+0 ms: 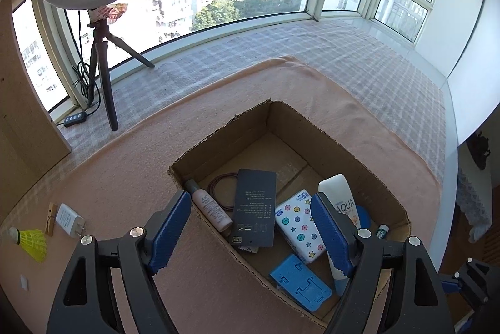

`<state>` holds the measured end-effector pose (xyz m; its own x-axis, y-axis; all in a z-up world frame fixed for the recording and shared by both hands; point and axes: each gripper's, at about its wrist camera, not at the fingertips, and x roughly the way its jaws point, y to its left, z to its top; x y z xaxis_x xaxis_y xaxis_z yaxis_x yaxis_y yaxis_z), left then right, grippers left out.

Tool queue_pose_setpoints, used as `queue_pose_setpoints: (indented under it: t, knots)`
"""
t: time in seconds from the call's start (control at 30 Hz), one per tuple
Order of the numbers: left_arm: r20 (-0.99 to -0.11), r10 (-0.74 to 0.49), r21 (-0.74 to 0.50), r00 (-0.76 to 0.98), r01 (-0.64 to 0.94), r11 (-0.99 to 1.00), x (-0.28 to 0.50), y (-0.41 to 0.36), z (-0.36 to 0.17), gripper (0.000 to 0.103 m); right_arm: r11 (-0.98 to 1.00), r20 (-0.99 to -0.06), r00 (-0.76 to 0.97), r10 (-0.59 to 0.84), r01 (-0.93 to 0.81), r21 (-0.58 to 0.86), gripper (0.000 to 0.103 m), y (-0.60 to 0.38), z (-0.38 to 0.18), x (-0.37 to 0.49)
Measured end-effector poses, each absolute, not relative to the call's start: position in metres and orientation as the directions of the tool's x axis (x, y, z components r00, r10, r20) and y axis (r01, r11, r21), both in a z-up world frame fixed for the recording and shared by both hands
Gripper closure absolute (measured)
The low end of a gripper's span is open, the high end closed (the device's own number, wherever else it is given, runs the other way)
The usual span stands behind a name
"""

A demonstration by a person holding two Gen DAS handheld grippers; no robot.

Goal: Organize objects
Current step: 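Move the left tool toward the white eraser while the right tool approaches the wooden clothespin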

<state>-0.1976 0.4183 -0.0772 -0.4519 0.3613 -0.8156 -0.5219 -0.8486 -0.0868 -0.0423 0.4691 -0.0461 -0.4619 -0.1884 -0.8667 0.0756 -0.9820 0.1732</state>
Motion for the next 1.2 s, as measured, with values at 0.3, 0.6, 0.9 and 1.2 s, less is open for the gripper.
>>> queue_pose_setpoints:
  t: [0.3, 0.6, 0.9, 1.2]
  knots:
    - [-0.822, 0.329, -0.093, -0.465, -0.46, -0.883, -0.186, 0.363, -0.08, 0.021, -0.974, -0.863, -0.453, -0.225, 0.12, 0.191, 0.035, 0.444, -0.043, -0.05]
    - [-0.821, 0.277, -0.124, -0.499, -0.317, -0.94, -0.174, 0.258, -0.095, 0.021, -0.942, -0.849, -0.412, -0.332, 0.185, 0.279, 0.035, 0.405, -0.047, -0.083]
    - [-0.849, 0.211, -0.149, -0.484, -0.165, -0.975, -0.165, 0.161, -0.126, 0.021, -0.924, -0.841, -0.389, -0.376, 0.225, 0.309, 0.035, 0.364, -0.048, -0.132]
    - [-0.854, 0.121, -0.118, -0.506, -0.039, -0.992, -0.159, 0.082, -0.136, 0.021, -0.91, -0.847, -0.376, -0.376, 0.322, 0.262, 0.035, 0.301, -0.052, -0.18]
